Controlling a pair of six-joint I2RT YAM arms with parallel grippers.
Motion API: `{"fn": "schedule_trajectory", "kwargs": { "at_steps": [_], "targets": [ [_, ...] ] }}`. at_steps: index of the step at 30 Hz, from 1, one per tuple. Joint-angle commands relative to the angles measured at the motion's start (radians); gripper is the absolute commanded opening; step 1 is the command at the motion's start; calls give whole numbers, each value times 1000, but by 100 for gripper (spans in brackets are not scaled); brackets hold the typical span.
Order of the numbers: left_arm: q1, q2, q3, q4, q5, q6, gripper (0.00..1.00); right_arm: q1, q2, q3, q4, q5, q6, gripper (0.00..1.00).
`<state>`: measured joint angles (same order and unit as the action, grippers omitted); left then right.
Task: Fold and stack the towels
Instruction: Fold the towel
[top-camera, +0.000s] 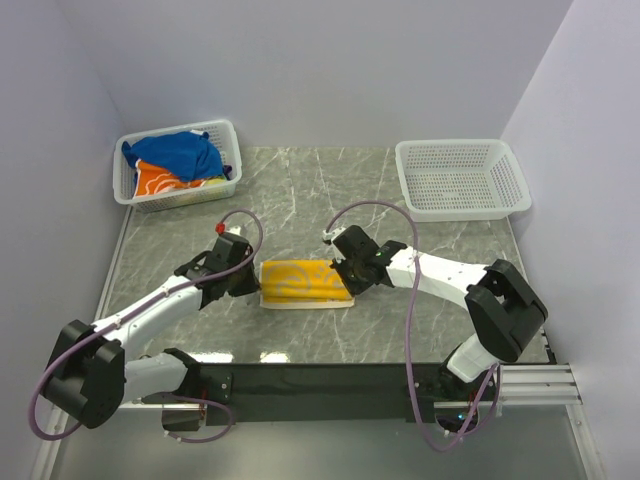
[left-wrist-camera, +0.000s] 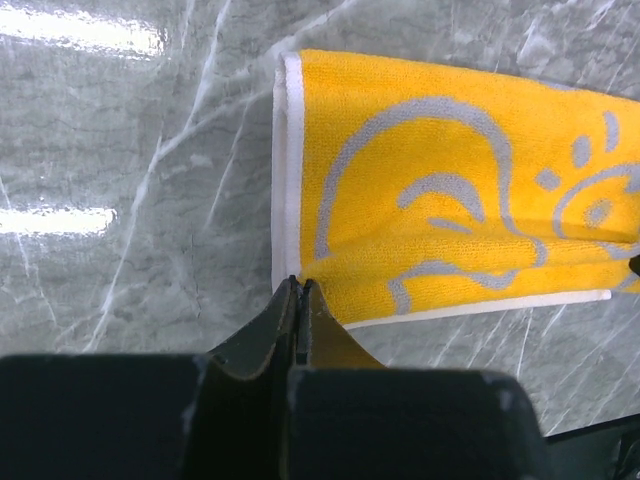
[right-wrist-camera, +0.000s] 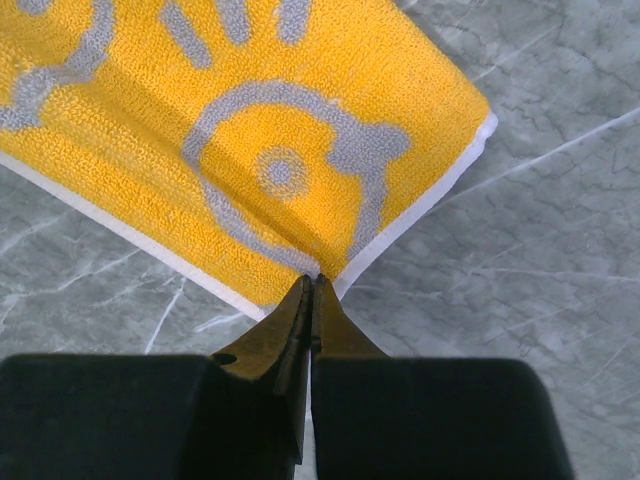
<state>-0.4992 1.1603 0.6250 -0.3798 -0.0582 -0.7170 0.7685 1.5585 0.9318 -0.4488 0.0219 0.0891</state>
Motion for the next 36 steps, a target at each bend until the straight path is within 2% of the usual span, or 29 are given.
{"fn": "schedule_trajectory", "kwargs": {
  "at_steps": [1, 5, 8, 9, 10, 11, 12, 13, 16, 18, 20, 23, 24, 27, 32, 34, 36],
  "targets": [
    [2, -2, -30, 7, -29, 7, 3, 2, -3, 15, -30, 38, 14, 0],
    [2, 51, -57, 56, -3, -7, 10, 3, 34, 16, -22, 70, 14, 0],
    [-2, 56, -65, 55, 1, -19, 19, 5, 45, 19, -24, 58, 17, 10],
    [-2, 49, -64, 48, -2, -24, 23, 5, 34, 18, -21, 53, 18, 17],
    [-4, 38, -61, 42, -3, -28, 37, 6, 23, 16, -22, 50, 23, 21],
    [-4, 6, -58, 33, -9, -38, 45, 9, 12, 19, -24, 49, 26, 25],
    [-6, -14, -47, 9, -14, -41, 52, 11, -15, 22, -33, 49, 29, 33],
    [-6, -34, -39, -5, -23, -44, 64, 12, -31, 27, -42, 52, 40, 38],
    [-7, -118, 1, -73, -35, -56, 77, 26, -103, 47, -74, 58, 67, 49],
    [-10, -177, 30, -102, -38, -70, 79, 32, -167, 48, -74, 44, 86, 54],
    [-15, -221, 44, -131, -34, -90, 80, 34, -210, 32, -54, 26, 119, 54],
    [-28, -251, 54, -113, 12, -116, 77, 32, -273, -14, 22, -3, 181, 52],
    [-36, -252, 53, -101, 26, -122, 75, 32, -291, -28, 79, -11, 201, 48],
    [-62, -211, 54, -36, 50, -137, 70, 32, -288, -82, 183, -19, 280, 42],
    [-116, -58, 73, 51, 51, -131, 63, 32, -261, -177, 317, 15, 412, 41],
    [-139, 8, 76, 99, 50, -131, 55, 32, -247, -198, 377, -3, 445, 41],
    [-151, 50, 65, 127, 32, -133, 52, 32, -210, -212, 407, -43, 462, 41]
  ]
}}
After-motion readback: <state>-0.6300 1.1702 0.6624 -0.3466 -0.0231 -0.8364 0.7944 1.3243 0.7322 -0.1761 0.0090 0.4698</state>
